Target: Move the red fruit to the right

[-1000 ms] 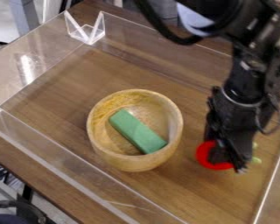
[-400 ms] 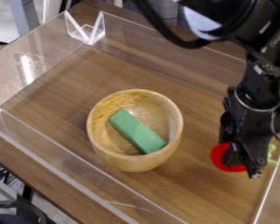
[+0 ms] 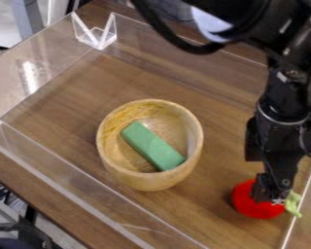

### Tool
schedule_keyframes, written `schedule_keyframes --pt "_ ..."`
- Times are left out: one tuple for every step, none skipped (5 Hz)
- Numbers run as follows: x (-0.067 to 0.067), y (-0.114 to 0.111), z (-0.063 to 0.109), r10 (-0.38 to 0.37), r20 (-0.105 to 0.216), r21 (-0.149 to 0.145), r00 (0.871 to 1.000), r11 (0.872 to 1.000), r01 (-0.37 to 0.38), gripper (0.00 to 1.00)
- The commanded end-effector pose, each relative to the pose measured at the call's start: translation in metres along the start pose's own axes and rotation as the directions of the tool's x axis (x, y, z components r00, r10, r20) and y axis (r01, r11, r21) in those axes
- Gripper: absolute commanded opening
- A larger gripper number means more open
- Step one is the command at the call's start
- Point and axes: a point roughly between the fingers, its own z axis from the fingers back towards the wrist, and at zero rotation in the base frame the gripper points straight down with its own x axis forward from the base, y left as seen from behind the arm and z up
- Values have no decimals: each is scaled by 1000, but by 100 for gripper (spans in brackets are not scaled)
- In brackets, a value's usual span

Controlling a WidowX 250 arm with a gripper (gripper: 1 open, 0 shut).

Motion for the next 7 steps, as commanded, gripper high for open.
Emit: schedule_keyframes --pt "-9 2 14 -74 53 8 996 997 74 100" --pt "-21 4 19 -132 75 -1 988 991 132 100" --pt "-8 -4 14 -237 88 -14 968 971 239 100" --pt "5 -13 8 -326 95 -28 941 944 330 100" --pt "4 -17 5 -368 107 -43 924 926 374 100" --pt "-1 -19 12 -378 113 -29 919 923 384 100" --pt "0 -21 15 -412 126 -15 902 909 417 100"
